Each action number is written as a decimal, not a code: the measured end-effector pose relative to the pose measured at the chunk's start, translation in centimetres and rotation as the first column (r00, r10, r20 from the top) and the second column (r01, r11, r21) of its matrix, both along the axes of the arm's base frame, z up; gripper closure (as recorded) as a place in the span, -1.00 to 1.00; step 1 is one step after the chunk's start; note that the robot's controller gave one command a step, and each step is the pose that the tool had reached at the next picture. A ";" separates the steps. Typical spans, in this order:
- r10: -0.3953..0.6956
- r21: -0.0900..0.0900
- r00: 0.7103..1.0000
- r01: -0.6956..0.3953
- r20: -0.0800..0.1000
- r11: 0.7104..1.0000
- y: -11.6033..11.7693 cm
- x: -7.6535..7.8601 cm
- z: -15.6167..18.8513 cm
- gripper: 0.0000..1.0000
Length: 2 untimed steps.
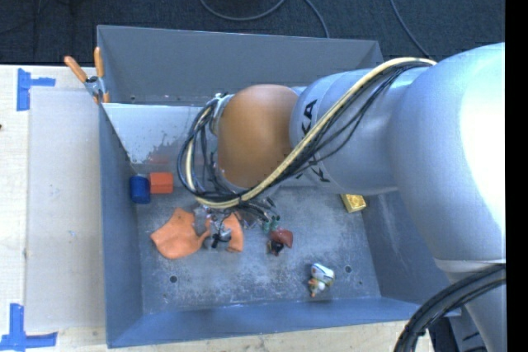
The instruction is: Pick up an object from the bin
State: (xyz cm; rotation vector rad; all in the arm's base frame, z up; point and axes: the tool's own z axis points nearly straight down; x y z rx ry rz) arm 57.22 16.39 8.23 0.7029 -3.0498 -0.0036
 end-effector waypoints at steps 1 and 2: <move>0.006 -0.002 1.000 -0.006 -0.011 1.000 -0.2 -0.2 3.4 1.00; 0.066 0.002 0.998 -0.066 0.000 0.998 -0.9 1.0 8.0 1.00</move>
Offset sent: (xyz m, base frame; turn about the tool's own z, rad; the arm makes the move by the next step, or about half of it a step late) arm 0.0127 -0.0129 0.0879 -0.0753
